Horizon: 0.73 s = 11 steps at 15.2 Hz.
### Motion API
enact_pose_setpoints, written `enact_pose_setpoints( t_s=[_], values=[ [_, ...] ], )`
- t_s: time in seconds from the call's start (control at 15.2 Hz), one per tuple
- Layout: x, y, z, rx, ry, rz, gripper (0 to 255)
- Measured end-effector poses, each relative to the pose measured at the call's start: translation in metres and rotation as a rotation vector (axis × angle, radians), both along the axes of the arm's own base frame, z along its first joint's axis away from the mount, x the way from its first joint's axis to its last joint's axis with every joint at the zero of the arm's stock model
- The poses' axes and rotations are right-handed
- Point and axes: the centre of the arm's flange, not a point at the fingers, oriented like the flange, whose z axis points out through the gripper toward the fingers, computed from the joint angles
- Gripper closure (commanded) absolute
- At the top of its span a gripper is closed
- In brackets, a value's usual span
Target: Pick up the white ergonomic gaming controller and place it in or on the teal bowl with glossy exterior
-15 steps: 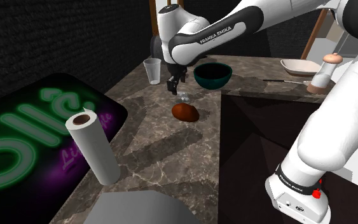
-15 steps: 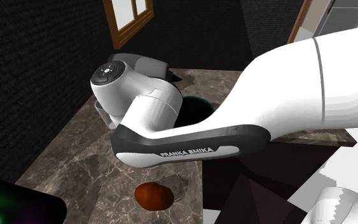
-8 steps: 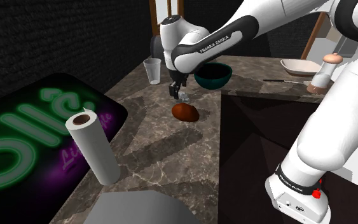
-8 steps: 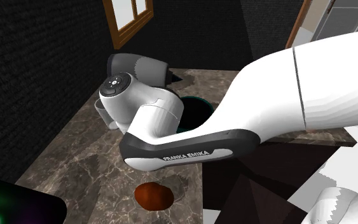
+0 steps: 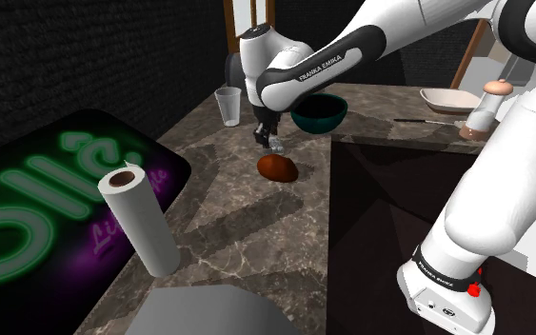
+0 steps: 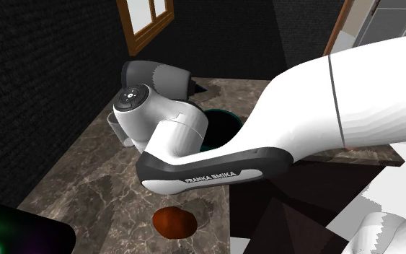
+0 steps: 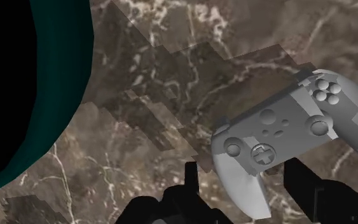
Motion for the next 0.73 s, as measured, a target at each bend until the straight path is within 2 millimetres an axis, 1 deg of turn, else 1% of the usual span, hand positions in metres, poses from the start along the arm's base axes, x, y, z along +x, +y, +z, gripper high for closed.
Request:
enact_pose_setpoints(
  t_s=[0.59, 0.73],
  values=[
    [0.0000, 0.0000, -0.0001, 0.000, 0.000, 0.000, 255],
    [0.0003, -0.0005, 0.0063, 0.000, 0.000, 0.000, 255]
  ],
)
